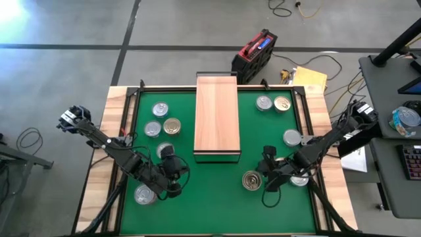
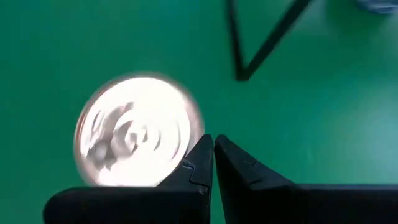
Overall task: Stack canned seafood by type on shelf
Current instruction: Put the bottom center dark blue tuna can on the shelf
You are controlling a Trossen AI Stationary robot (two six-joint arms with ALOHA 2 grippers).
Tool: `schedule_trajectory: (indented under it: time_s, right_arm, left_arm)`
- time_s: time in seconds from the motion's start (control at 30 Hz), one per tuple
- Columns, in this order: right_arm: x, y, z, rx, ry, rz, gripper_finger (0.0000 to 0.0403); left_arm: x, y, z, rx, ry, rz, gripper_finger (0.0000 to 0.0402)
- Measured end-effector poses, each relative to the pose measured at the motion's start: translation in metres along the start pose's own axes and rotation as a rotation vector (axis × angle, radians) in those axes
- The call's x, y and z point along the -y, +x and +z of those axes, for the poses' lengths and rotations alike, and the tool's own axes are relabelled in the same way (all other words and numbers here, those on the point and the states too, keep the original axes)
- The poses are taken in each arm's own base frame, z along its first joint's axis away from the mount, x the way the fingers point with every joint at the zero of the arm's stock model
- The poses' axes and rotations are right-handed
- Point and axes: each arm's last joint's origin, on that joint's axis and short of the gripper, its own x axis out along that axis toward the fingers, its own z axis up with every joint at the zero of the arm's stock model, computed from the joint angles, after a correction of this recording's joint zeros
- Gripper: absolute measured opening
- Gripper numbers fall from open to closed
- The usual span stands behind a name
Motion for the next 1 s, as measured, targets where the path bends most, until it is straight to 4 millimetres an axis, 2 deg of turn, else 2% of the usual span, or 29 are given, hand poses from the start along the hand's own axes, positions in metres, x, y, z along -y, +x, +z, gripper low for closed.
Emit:
schedule_trajectory:
  time_s: [0.27,0.5,0.6,0.73,1.0]
  right_arm:
    - [0.009,0.004,0.006,-0.020,0.125,0.029,0.0060]
    - [0.015,0.007,0.009,-0.029,0.139,0.027,0.0119]
    - [0.015,0.007,0.009,-0.029,0.133,0.026,0.0139]
    - [0.015,0.007,0.009,-0.024,0.131,0.020,0.0160]
    - [0.015,0.007,0.009,-0.022,0.139,0.016,0.0183]
  left_arm:
    - [0.005,0.002,0.007,0.085,0.144,-0.058,0.0000]
    - [0.006,0.009,0.020,0.202,0.258,-0.224,0.0000]
    - [0.002,0.016,0.020,0.268,0.307,-0.314,0.0000]
    - [-0.006,0.022,0.015,0.314,0.320,-0.321,0.0000]
    - [-0.026,0.014,0.002,0.543,0.324,-0.316,0.0000]
